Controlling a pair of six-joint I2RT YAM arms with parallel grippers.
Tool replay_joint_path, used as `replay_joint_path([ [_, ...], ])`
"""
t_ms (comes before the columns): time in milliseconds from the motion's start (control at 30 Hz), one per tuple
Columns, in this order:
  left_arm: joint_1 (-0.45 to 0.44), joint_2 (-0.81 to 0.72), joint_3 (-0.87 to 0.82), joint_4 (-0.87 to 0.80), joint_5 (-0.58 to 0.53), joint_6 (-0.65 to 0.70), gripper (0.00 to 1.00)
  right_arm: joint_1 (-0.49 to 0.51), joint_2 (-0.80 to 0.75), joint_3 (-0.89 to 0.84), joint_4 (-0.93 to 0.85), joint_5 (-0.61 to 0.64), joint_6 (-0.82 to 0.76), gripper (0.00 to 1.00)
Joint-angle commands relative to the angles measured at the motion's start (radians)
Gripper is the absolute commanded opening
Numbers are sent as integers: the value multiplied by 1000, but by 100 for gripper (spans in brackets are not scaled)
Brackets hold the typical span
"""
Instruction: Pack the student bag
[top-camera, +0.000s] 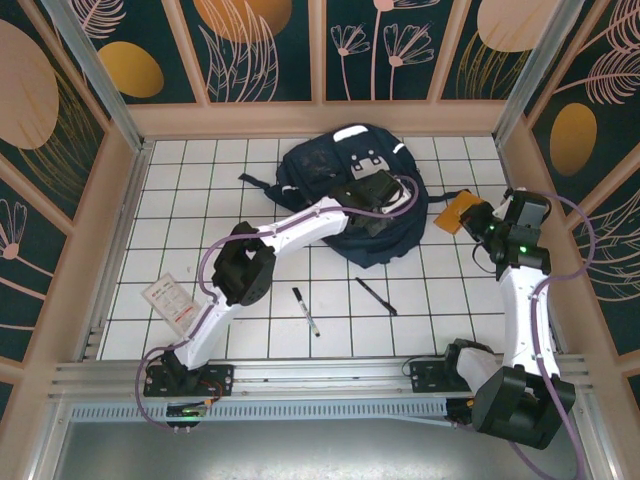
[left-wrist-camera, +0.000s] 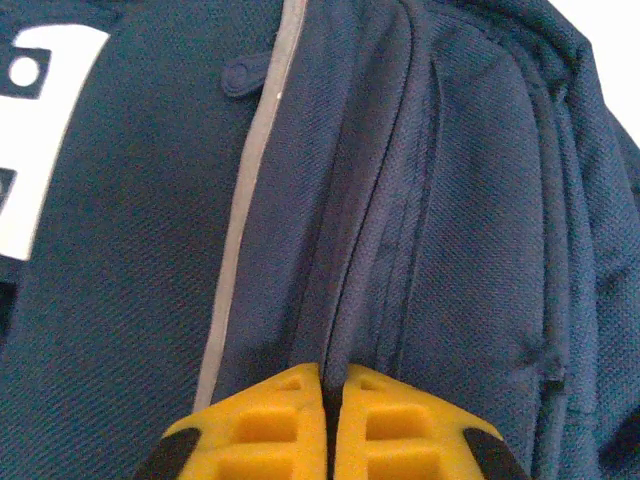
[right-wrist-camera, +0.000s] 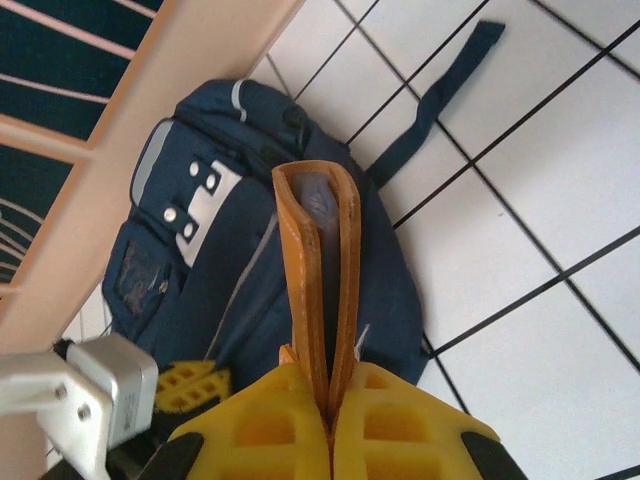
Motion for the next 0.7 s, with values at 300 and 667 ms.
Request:
replay_joint_path([
  [300,64,-110,312,-94,-68,-136,0,40,105,-64,151,-478,109,0],
  [667,58,-128,459,-90,-74,-182,0,289,352,-94,647,-249,477,0],
])
